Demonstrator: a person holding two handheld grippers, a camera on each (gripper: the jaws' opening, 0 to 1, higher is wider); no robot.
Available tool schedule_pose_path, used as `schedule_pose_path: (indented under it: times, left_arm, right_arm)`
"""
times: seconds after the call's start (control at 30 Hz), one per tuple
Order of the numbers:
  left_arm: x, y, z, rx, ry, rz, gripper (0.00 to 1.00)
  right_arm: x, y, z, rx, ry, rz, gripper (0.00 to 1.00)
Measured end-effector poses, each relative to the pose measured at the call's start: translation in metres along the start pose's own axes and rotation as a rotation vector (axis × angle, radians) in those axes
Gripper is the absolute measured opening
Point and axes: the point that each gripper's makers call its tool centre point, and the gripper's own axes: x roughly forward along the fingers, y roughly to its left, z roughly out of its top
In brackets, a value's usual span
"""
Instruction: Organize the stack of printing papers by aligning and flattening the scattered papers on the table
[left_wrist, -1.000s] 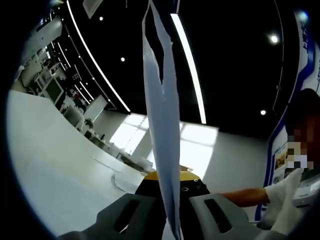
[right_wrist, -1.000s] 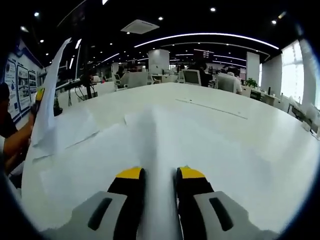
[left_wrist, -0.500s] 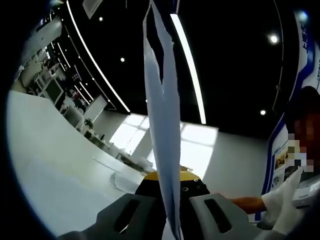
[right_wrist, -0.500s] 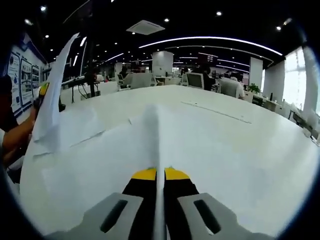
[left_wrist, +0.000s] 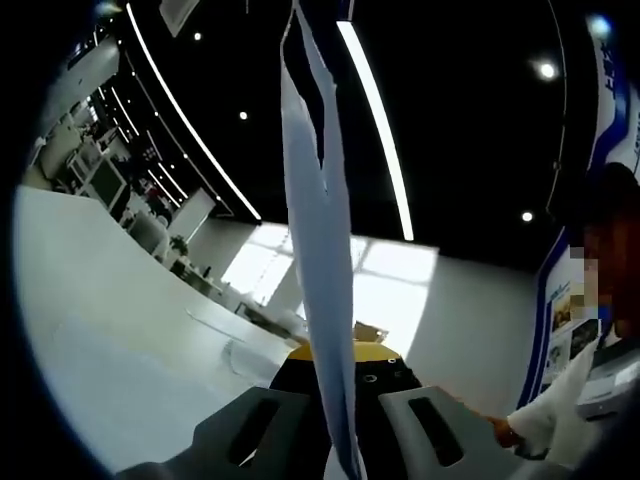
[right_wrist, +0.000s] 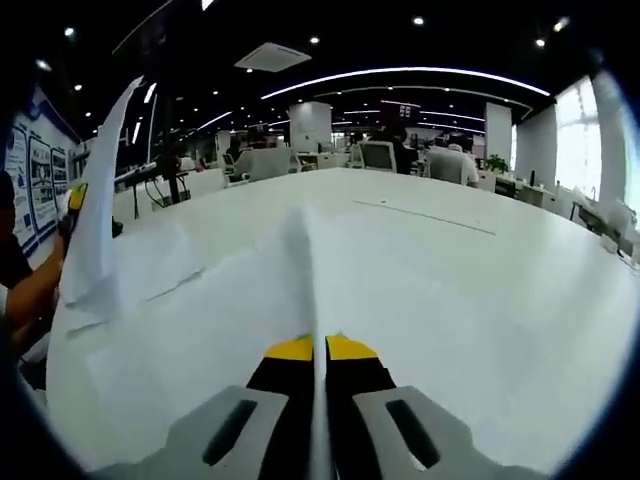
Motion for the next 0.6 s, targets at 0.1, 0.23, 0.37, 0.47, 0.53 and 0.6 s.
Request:
schedule_pose_path:
  times: [0.1, 0.23, 0.37, 0.47, 0.53, 0.6]
  left_arm:
    - [0.000, 0.000, -0.002, 0.006, 0.009, 0.002, 0.06]
    - [0.000, -0.001, -0.003, 0.011, 0.014, 0.002, 0.06]
    - [0.002, -0.005, -0.007, 0.001, 0.028, -0.012, 0.06]
    - [0.002, -0.005, -0.009, 0.010, 0.039, -0.011, 0.06]
    - [0.002, -0.006, -0.011, 0.018, 0.042, -0.008, 0.06]
    - [0.003, -0.006, -0.012, 0.021, 0.045, -0.006, 0.06]
  right_arm:
    - [0.003, -0.001, 0.002, 0.004, 0.005, 0.008, 0.00]
    - [0.002, 0.000, 0.004, -0.015, 0.008, 0.010, 0.00]
    - [-0.007, 0.011, 0.023, 0.017, -0.038, 0.048, 0.00]
    - [-0.011, 0.009, 0.028, 0.038, -0.058, 0.058, 0.00]
    - [-0.013, 0.007, 0.031, 0.043, -0.071, 0.051, 0.00]
    - [-0.016, 0.003, 0.036, 0.050, -0.100, 0.039, 0.00]
